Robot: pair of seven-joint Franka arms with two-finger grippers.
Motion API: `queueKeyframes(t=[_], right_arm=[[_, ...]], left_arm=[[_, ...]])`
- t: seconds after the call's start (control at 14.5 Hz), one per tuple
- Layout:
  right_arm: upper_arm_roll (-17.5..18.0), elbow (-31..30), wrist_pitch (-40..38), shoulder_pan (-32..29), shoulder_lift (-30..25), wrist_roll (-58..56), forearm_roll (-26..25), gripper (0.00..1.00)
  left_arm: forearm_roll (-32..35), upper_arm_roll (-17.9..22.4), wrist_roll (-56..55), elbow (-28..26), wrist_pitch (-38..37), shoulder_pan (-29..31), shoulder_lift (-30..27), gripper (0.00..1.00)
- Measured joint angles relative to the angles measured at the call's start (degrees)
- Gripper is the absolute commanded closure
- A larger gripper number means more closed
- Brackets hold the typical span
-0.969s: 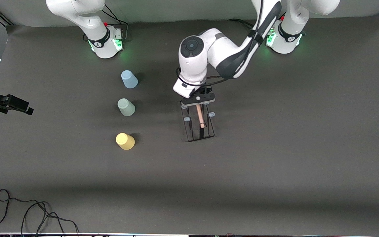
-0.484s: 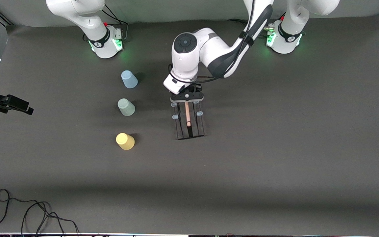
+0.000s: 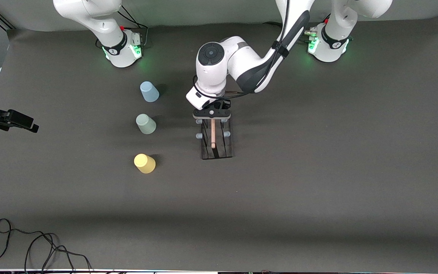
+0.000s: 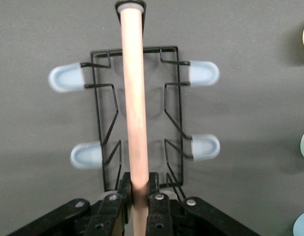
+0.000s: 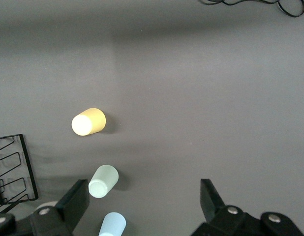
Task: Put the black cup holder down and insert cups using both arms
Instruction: 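Lower the wire holder onto the table and open the left gripper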
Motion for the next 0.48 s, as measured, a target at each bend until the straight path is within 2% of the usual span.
queueKeyframes(t=[0.07, 0.21, 0.48], right_arm=[[0.00, 0.00, 0.00, 0.00, 0.00, 0.00, 0.00, 0.00], [0.00, 0.00, 0.00, 0.00, 0.00, 0.00, 0.00, 0.00], [0.00, -0.03, -0.30, 0.07, -0.01, 0.00, 0.00, 0.00]], left_arm=[[-0.28, 0.00, -0.08, 0.04, 0.05, 0.00, 0.00, 0.24], [-1.28, 0.07, -0.62, 0.28, 0.16, 0.03, 0.00, 0.00], [-1.83, 0.51, -1.07, 2.99, -2.03, 0.94, -0.25, 0.00]])
